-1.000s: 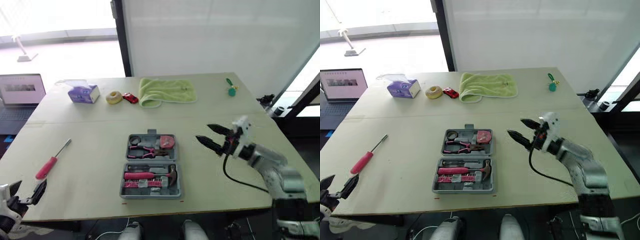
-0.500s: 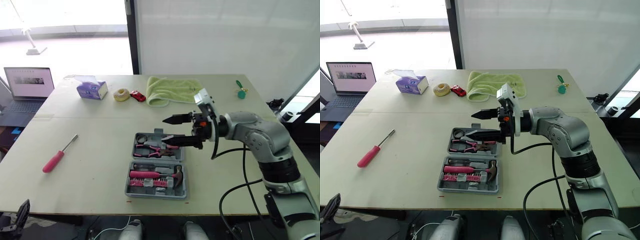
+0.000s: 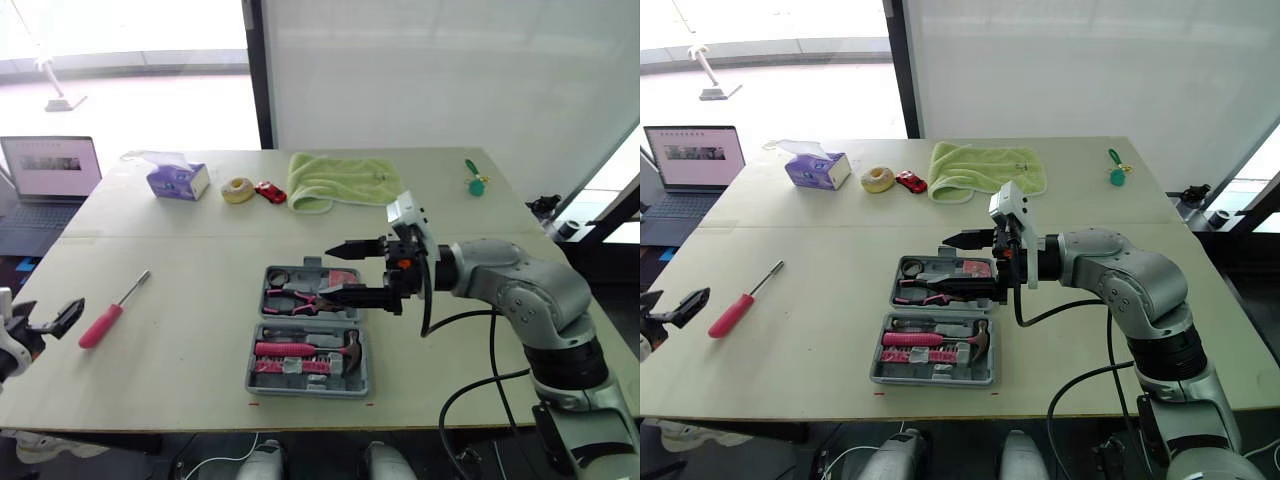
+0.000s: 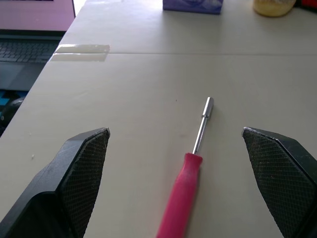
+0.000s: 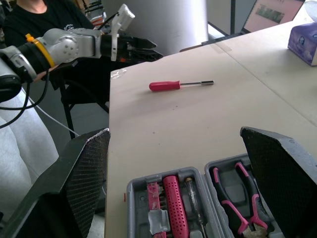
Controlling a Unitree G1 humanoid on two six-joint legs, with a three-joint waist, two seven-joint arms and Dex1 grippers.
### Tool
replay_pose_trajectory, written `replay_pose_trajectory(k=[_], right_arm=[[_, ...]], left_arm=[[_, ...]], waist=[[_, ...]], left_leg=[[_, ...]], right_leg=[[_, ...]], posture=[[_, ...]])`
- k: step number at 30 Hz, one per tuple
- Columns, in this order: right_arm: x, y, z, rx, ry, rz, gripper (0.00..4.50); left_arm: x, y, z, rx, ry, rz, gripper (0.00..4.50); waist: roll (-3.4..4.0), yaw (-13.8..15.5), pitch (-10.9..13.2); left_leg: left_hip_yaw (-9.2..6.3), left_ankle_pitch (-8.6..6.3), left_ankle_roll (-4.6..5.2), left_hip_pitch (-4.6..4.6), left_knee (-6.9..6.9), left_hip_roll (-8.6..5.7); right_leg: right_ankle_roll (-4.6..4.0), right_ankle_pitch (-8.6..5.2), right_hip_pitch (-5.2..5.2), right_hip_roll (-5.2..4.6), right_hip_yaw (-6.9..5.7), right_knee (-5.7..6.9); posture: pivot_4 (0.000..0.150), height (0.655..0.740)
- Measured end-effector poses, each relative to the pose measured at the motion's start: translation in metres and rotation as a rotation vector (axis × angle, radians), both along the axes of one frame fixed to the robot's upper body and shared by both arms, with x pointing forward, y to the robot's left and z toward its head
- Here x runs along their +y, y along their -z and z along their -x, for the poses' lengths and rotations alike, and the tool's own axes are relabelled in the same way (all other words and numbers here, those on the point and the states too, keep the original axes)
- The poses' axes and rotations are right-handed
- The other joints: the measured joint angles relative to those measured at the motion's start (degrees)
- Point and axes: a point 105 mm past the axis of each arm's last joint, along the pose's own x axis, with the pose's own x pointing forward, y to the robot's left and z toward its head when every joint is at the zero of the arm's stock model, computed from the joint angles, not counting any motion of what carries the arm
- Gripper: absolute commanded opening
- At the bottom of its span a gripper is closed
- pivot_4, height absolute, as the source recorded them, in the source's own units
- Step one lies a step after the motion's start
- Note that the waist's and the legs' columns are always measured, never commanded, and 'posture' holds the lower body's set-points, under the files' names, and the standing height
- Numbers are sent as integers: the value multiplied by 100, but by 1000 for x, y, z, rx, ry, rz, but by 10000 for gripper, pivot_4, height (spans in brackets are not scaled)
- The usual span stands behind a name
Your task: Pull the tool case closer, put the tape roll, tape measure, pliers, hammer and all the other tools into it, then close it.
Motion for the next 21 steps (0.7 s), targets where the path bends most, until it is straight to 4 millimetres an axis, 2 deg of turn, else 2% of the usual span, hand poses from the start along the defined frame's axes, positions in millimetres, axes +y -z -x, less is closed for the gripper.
replay_pose_trajectory(k=[2,6,12,14,16,21], right_arm=[[0,-1,2,-3,19,4,44451],[-2,-4,5,-15,47,10,44451],[-7,4,7,-18,116,34,44451],[-10,7,7,-14,136,45,45000],[-12,8,7,-17,148,55,45000],[-16,11,5,-21,175,73,45000]], left_arm=[[-3,15,-20,55,29,21,45000],[-10,35,-37,147,74,20,45000],[-15,61,-43,289,86,-6,45000],[-18,67,-44,309,92,-8,39656],[-21,67,-47,318,107,-19,31614],[-25,67,-53,315,109,-24,5554]], waist=[[-2,-34,0],[-10,-66,-1],[-11,-36,-2],[-12,-24,-2],[-12,-18,-2],[-12,-23,-3]], left_leg=[[5,0,0,0,0,1],[4,0,0,0,1,2],[6,0,1,-1,5,0],[5,1,1,-1,6,0],[5,1,1,1,7,0],[5,1,1,3,10,0]], right_leg=[[12,8,-5,1,2,5],[13,11,-9,1,4,14],[15,12,-11,-1,5,21],[15,12,-11,-1,5,24],[15,12,-10,-2,5,28],[15,12,-12,-2,6,40]], posture=[[1500,7375],[1500,7375],[1500,7375],[1500,7375],[1500,7375],[1500,7375]])
